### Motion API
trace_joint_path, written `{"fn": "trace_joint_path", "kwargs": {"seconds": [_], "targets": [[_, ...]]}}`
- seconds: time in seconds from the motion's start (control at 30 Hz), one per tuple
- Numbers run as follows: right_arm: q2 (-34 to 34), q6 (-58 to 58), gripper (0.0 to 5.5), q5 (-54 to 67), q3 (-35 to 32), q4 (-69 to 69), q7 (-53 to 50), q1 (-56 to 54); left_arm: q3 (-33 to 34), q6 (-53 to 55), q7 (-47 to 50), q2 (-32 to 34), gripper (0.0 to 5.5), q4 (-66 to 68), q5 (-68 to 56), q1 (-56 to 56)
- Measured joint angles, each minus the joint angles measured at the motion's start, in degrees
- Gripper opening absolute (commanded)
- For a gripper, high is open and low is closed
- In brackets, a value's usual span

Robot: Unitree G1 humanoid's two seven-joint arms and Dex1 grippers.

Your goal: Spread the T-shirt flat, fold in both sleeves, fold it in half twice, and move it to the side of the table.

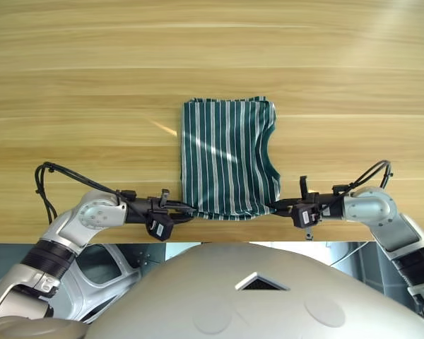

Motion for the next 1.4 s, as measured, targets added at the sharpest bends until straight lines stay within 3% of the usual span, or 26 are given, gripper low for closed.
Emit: {"fn": "trace_joint_path", "kwargs": {"seconds": [0.17, 0.47, 0.87, 1.17, 1.4], "targets": [[-0.13, -0.05, 0.06, 1.86, -0.16, -0.31, 0.59, -0.07, -0.51, -0.13, -1.11, 1.01, 0.00, -1.11, -2.35, 0.28], [-3.86, -1.21, 0.06, 6.61, -2.34, -3.71, 2.11, 2.23, 0.82, 0.33, -1.29, 3.54, 0.00, -5.49, -6.85, 0.96], [-3.86, -1.22, 0.06, 6.64, -2.41, -3.74, 2.10, 2.24, 0.97, 4.88, -2.70, 4.29, 1.86, -5.24, -8.14, 3.18], [-3.88, -1.22, 0.06, 6.66, -2.46, -4.16, 2.10, 2.54, 4.69, 4.32, -0.35, 5.47, 3.29, -3.31, -6.10, 6.30], [-3.90, -1.22, 0.06, 6.68, -2.76, -4.17, 2.09, 2.56, 5.11, 2.04, 2.90, 2.51, 4.38, -1.38, -3.69, 4.73]]}}
